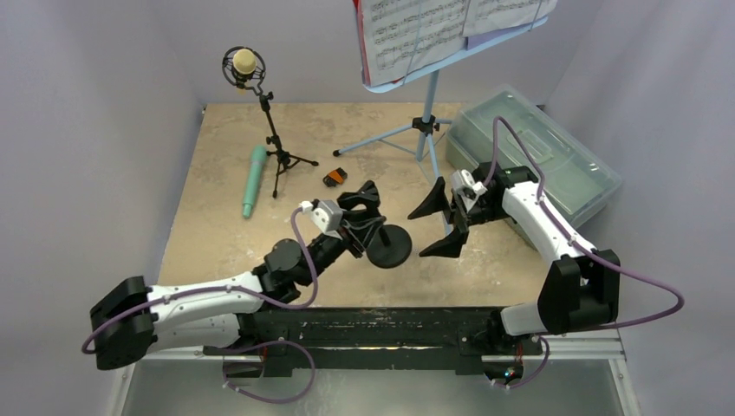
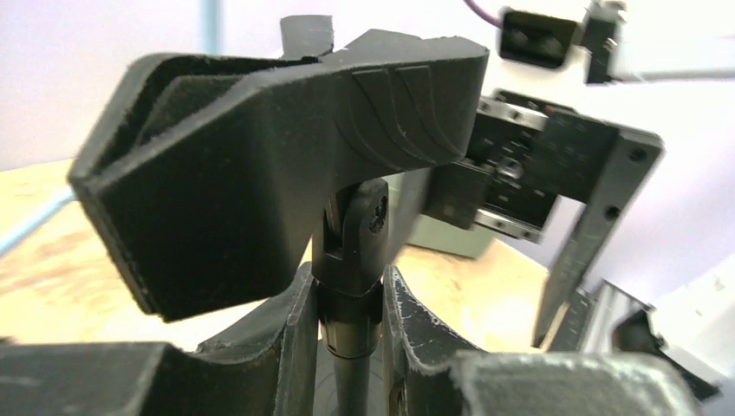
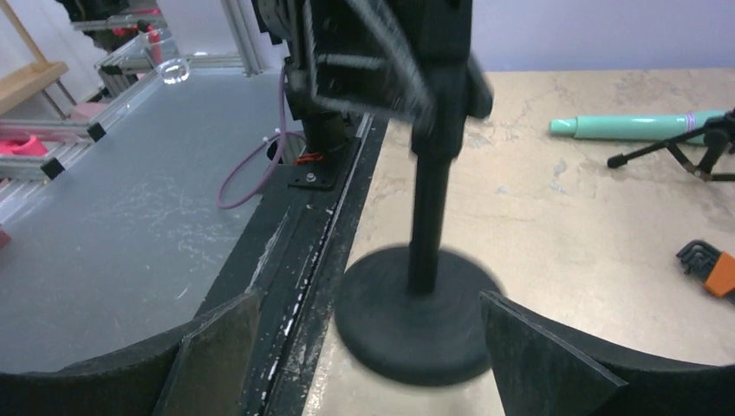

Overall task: Pack up the instrument practice props
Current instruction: Place the microphone stand at the center of the board.

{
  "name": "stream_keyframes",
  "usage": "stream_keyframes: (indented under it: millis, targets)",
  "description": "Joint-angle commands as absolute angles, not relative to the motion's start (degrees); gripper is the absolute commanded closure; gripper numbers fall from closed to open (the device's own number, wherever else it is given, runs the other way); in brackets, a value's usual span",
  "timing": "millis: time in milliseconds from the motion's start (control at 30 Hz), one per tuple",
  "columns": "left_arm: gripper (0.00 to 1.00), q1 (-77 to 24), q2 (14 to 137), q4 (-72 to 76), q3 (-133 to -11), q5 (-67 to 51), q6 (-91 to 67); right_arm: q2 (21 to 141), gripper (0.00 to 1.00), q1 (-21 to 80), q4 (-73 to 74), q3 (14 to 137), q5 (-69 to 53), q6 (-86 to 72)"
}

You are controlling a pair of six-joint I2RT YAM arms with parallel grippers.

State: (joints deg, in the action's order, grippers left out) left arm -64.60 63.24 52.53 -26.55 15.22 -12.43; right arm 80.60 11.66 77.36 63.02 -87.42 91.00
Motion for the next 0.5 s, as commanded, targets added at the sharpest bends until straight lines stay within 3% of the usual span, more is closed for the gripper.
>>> stream_keyframes:
  millis: [0,200,467]
  targets:
    - [1.0,-59.75,53.05,40.35,-26.78,21.3,-13.97,81.45,0.01,9.57,68.21,63.96,-84.11,76.05]
    - [1.0,-51.2,44.06,22.02,-28.97,28.55,-12.45,72.81,0.01,9.58,20.7,53.21,-65.82,21.04]
    - [1.0,-44.21,41.92,7.34,-35.81,51.59,-12.65,67.78,0.01,9.57,13.19,50.27,-58.98,13.1]
